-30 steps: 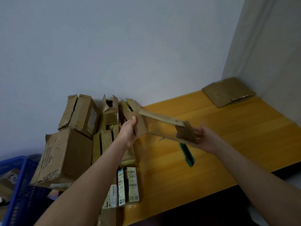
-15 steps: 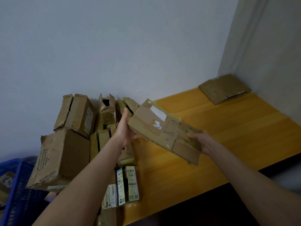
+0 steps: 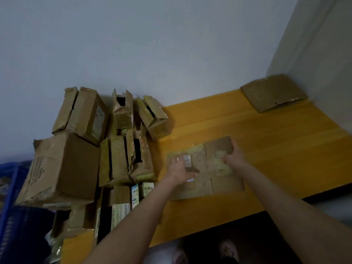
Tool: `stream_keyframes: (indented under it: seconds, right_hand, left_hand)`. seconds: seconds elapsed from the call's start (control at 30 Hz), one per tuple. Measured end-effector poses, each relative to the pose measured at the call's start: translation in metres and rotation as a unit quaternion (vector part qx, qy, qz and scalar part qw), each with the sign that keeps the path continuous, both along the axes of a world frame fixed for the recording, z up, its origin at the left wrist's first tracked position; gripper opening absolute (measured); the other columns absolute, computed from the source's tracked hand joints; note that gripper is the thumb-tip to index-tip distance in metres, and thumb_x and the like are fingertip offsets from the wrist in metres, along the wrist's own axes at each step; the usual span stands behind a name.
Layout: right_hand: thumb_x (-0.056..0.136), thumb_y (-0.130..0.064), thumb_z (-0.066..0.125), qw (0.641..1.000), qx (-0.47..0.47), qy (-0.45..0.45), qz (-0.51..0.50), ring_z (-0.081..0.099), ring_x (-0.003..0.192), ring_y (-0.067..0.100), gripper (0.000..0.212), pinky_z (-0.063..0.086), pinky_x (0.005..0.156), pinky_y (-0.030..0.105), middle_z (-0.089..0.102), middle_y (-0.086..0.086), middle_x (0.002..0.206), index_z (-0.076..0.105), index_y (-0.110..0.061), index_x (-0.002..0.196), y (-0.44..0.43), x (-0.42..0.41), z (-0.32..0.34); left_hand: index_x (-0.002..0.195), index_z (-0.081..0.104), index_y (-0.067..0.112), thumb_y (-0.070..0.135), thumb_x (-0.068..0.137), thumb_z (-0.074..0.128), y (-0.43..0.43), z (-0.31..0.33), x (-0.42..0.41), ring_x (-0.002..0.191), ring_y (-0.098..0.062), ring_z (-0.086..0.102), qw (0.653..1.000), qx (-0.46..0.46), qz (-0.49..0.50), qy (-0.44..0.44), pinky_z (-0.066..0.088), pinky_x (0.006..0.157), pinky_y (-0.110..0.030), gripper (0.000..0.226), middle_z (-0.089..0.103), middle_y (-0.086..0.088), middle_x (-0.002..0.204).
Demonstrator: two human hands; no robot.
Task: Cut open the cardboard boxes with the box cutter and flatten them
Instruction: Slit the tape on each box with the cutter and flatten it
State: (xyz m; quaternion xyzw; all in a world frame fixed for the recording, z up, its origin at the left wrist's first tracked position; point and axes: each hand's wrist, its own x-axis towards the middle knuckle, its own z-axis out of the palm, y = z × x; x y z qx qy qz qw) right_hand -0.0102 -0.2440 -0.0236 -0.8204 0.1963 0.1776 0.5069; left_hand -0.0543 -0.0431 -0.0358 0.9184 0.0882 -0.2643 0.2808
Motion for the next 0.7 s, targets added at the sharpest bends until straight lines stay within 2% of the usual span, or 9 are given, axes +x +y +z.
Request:
stream_keyframes:
  seconds: [0.17,0.27,0.33,0.4,0.53,0.6,0.7]
  right_hand:
    - [0.089,-0.007,0.064,0.993,-0.068,0.004,0.097,0.053,0.119,0.032,0.078,0.049,0.091,0.038,0.05,0.011,0.138,0.02,-0.022,0.153,0.014,0.014,-0.023]
    - [0.088,-0.023,0.067,0.978,-0.14,0.004,0.155,0.06,0.108,0.031,0.056,0.051,0.086,0.033,0.063,0.009,0.122,0.043,-0.02,0.139,0.003,0.019,-0.037]
    - [0.093,-0.034,0.059,0.967,-0.161,0.001,0.195,0.061,0.102,0.03,0.036,0.052,0.086,0.037,0.066,0.008,0.112,0.056,-0.018,0.126,-0.01,0.021,-0.048]
    - [0.097,-0.038,0.05,0.959,-0.181,0.009,0.216,0.062,0.099,0.03,0.035,0.052,0.085,0.041,0.068,0.01,0.106,0.062,-0.014,0.119,-0.022,0.024,-0.057]
    - [0.098,-0.034,0.05,0.956,-0.212,0.011,0.203,0.057,0.113,0.034,0.036,0.05,0.091,0.04,0.064,0.014,0.119,0.055,-0.013,0.126,-0.033,0.036,-0.068]
    - [0.096,-0.034,0.052,0.955,-0.222,0.007,0.198,0.057,0.114,0.032,0.031,0.05,0.091,0.038,0.064,0.011,0.119,0.06,-0.017,0.121,-0.031,0.044,-0.071]
    - [0.095,-0.038,0.051,0.949,-0.242,0.022,0.199,0.063,0.096,0.028,0.027,0.048,0.071,0.029,0.068,0.008,0.1,0.068,-0.019,0.1,-0.023,0.058,-0.074]
  left_hand:
    - [0.156,0.004,0.03,0.044,0.088,0.066,-0.02,-0.017,-0.001,0.149,-0.027,0.008,0.999,0.035,-0.023,-0.022,0.025,0.117,-0.048,0.093,0.003,-0.005,0.163]
    - [0.154,-0.002,0.034,0.056,0.082,0.066,-0.031,-0.036,-0.007,0.149,-0.029,-0.002,0.998,0.06,0.007,0.0,0.018,0.118,-0.053,0.102,-0.006,-0.005,0.163]
    - [0.154,-0.004,0.036,0.062,0.08,0.065,-0.041,-0.048,-0.012,0.149,-0.03,-0.008,0.998,0.063,0.019,0.023,0.015,0.117,-0.056,0.105,-0.011,-0.005,0.162]
    - [0.153,-0.006,0.037,0.063,0.079,0.064,-0.048,-0.058,-0.019,0.148,-0.031,-0.013,0.996,0.08,0.019,0.044,0.014,0.117,-0.058,0.105,-0.015,-0.005,0.162]
    - [0.154,-0.008,0.031,0.065,0.079,0.064,-0.056,-0.071,-0.025,0.147,-0.031,-0.017,0.988,0.133,0.025,0.074,0.013,0.117,-0.059,0.11,-0.02,-0.007,0.161]
    - [0.155,-0.006,0.025,0.067,0.076,0.066,-0.063,-0.072,-0.021,0.148,-0.031,-0.016,0.986,0.156,0.022,0.055,0.007,0.118,-0.059,0.115,-0.018,-0.007,0.161]
    - [0.155,-0.005,0.017,0.071,0.07,0.067,-0.066,-0.073,-0.014,0.148,-0.026,-0.015,0.985,0.173,-0.015,0.0,-0.005,0.118,-0.054,0.124,-0.014,-0.004,0.162]
